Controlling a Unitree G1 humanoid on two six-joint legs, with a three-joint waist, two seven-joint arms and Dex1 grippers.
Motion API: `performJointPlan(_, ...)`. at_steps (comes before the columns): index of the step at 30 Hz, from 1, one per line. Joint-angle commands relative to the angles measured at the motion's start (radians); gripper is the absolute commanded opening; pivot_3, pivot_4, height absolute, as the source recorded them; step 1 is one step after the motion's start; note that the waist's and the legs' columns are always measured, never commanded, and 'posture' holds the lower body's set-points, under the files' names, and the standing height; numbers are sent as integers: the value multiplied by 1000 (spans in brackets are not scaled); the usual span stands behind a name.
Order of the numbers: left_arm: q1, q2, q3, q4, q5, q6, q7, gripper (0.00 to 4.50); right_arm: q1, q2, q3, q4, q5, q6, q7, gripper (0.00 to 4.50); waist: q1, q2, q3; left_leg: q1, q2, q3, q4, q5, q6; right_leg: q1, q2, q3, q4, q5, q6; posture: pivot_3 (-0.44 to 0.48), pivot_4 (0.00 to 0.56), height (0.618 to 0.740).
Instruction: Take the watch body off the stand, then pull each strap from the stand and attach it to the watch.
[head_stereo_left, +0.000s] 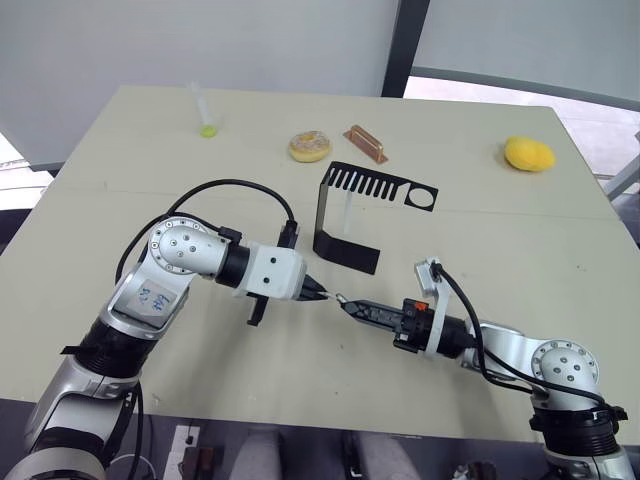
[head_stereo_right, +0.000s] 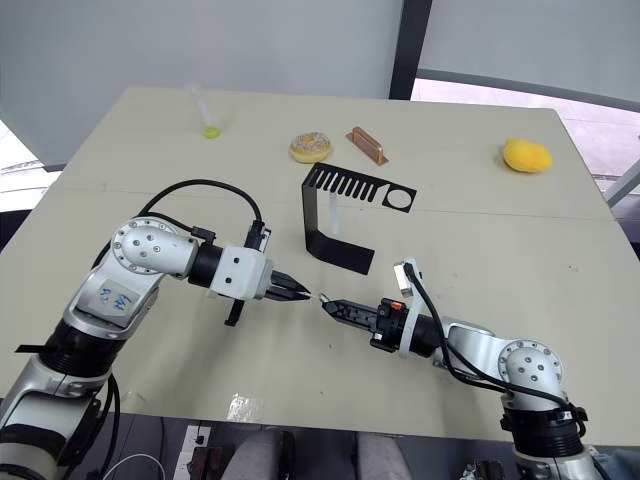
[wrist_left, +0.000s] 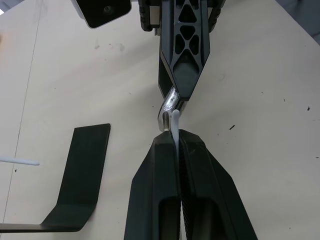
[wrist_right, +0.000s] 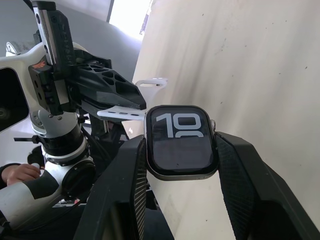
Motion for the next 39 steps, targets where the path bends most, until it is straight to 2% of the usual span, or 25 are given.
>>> performJointPlan(1, -15, -7, 5, 3, 5, -11, 9, 0, -3, -8, 0, -35, 11, -11, 10, 1508, 0, 0, 0, 0, 0, 0, 0, 0, 0, 0, 0, 0, 0, 0, 0, 0, 150, 740)
performJointPlan(12, -19, -5, 28, 1, -13, 2, 4, 0, 9, -12, -1, -42, 7, -13, 15, 1508, 0, 0, 0, 0, 0, 0, 0, 0, 0, 0, 0, 0, 0, 0, 0, 0, 150, 740)
performJointPlan(39, -5, -27, -11, -13, 5, 13, 10, 0, -7, 2, 12, -39, 1, -26, 7, 1508, 0, 0, 0, 0, 0, 0, 0, 0, 0, 0, 0, 0, -1, 0, 0, 0, 150, 740)
